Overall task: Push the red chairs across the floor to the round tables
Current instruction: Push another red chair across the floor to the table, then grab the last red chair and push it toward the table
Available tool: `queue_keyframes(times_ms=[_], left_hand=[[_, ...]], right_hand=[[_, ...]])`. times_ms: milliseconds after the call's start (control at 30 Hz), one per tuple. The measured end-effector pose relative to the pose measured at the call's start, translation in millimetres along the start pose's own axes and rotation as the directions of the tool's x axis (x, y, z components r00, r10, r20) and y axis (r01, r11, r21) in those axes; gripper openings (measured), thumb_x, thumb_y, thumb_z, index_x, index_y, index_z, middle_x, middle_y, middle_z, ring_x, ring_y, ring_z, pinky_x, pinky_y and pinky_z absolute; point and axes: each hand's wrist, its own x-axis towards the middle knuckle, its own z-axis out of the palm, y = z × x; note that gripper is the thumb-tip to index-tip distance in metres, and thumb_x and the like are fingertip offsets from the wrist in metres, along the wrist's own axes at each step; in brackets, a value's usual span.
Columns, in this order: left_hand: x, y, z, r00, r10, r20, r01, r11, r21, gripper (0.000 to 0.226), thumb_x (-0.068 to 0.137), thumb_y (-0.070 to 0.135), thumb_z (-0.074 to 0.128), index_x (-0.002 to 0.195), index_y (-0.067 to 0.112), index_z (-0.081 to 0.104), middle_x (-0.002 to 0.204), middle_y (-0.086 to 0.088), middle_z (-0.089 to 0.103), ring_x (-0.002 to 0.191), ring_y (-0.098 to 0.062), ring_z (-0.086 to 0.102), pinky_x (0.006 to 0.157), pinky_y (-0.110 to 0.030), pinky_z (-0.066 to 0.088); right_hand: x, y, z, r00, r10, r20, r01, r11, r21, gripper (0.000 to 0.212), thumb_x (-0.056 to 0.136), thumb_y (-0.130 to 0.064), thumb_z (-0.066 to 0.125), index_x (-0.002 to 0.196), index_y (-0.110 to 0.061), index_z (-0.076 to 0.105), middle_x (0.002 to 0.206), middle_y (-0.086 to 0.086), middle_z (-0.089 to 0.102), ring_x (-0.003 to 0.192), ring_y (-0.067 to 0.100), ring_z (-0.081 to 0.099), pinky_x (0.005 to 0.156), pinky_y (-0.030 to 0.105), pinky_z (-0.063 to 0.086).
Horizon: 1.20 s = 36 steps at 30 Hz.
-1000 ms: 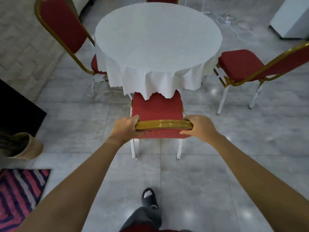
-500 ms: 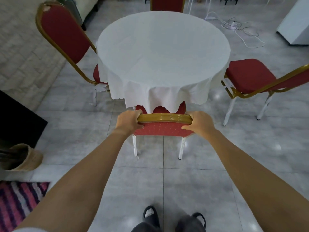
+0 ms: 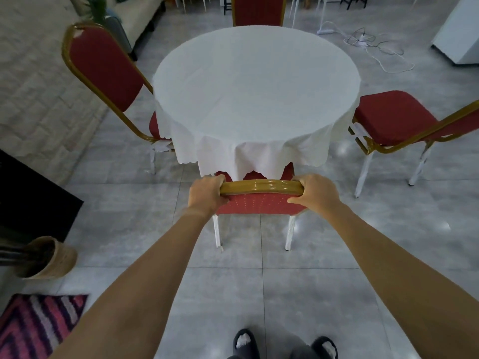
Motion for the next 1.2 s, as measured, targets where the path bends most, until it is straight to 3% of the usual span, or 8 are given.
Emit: queue_keyframes(times_ms=[67,167,333,500,600,867,1000,1200], left_hand=[[-4,4,-5,1.000,-0.001,0.002,0.001,1.000,-0.016,0.022,0.072,0.020,0.072,0.087,0.014,0.058,0.084,-0.006,0.067,0.078,-0.026,0.062,0.063,-0.033,0.049],[-11,7,-10,0.999,0.033,0.026,-0.032,0.999,-0.035,0.033,0.073,0.032,0.071,0.098,0.015,0.056,0.093,-0.007,0.066,0.084,-0.026,0.060,0.072,-0.038,0.052],[-25,31,-9,0.978,0.180,-0.101,-0.185,0.982,-0.040,0.050,0.076,0.052,0.063,0.105,0.011,0.056,0.096,-0.006,0.064,0.086,-0.024,0.058,0.081,-0.038,0.048],[-25,79,-5,0.934,0.312,-0.172,-0.325,0.945,-0.048,0.055,0.082,0.055,0.055,0.116,0.012,0.054,0.110,-0.006,0.063,0.098,-0.021,0.057,0.093,-0.036,0.044],[-24,115,-1,0.901,0.394,-0.181,-0.406,0.913,-0.034,0.057,0.083,0.052,0.056,0.122,0.011,0.053,0.118,-0.008,0.063,0.109,-0.024,0.055,0.100,-0.037,0.038],[-25,228,31,0.896,0.444,-0.002,-0.435,0.877,-0.205,0.051,0.087,0.042,0.056,0.125,0.008,0.049,0.120,-0.011,0.060,0.112,-0.027,0.054,0.093,-0.034,0.041],[-23,291,56,0.862,0.502,0.070,-0.475,0.847,-0.238,0.059,0.090,0.046,0.052,0.134,0.008,0.041,0.137,-0.013,0.048,0.127,-0.028,0.042,0.103,-0.037,0.035],[-19,384,89,0.808,0.579,0.112,-0.533,0.798,-0.283,0.061,0.090,0.046,0.051,0.136,0.007,0.040,0.140,-0.014,0.045,0.128,-0.029,0.042,0.107,-0.039,0.035]], right_hand=[[-5,-2,-4,1.000,-0.009,0.008,0.009,1.000,-0.001,0.045,0.069,-0.034,0.078,0.110,-0.022,0.064,0.096,0.001,0.070,0.088,0.019,0.063,0.072,0.031,0.050],[-13,-4,-8,0.999,-0.031,0.026,0.031,0.999,-0.019,0.057,0.074,-0.036,0.072,0.123,-0.014,0.052,0.114,0.006,0.062,0.106,0.025,0.057,0.087,0.040,0.049],[-45,10,-10,1.000,-0.027,0.010,0.026,0.998,0.050,0.069,0.081,-0.036,0.066,0.136,-0.011,0.034,0.130,0.008,0.052,0.117,0.025,0.050,0.096,0.042,0.047],[-75,34,-22,1.000,0.026,0.009,-0.027,0.991,0.131,0.056,0.086,-0.035,0.059,0.132,-0.012,0.035,0.123,0.007,0.052,0.112,0.025,0.053,0.089,0.039,0.049],[-100,60,-29,0.996,0.089,0.011,-0.089,0.986,0.141,0.065,0.089,-0.036,0.055,0.142,-0.012,0.025,0.145,0.009,0.038,0.129,0.026,0.042,0.100,0.042,0.042],[-166,166,-61,0.956,0.294,-0.019,-0.289,0.949,0.130,0.065,0.090,-0.041,0.052,0.143,-0.015,0.024,0.148,0.011,0.036,0.133,0.028,0.037,0.102,0.041,0.038],[-197,229,-83,0.916,0.399,-0.036,-0.392,0.912,0.122,0.070,0.091,-0.047,0.048,0.145,-0.012,0.021,0.154,0.009,0.026,0.141,0.025,0.025,0.112,0.039,0.026],[-246,302,-103,0.861,0.504,-0.068,-0.490,0.858,0.153,0.071,0.091,-0.047,0.047,0.146,-0.013,0.017,0.156,0.007,0.021,0.144,0.021,0.018,0.115,0.037,0.019]])
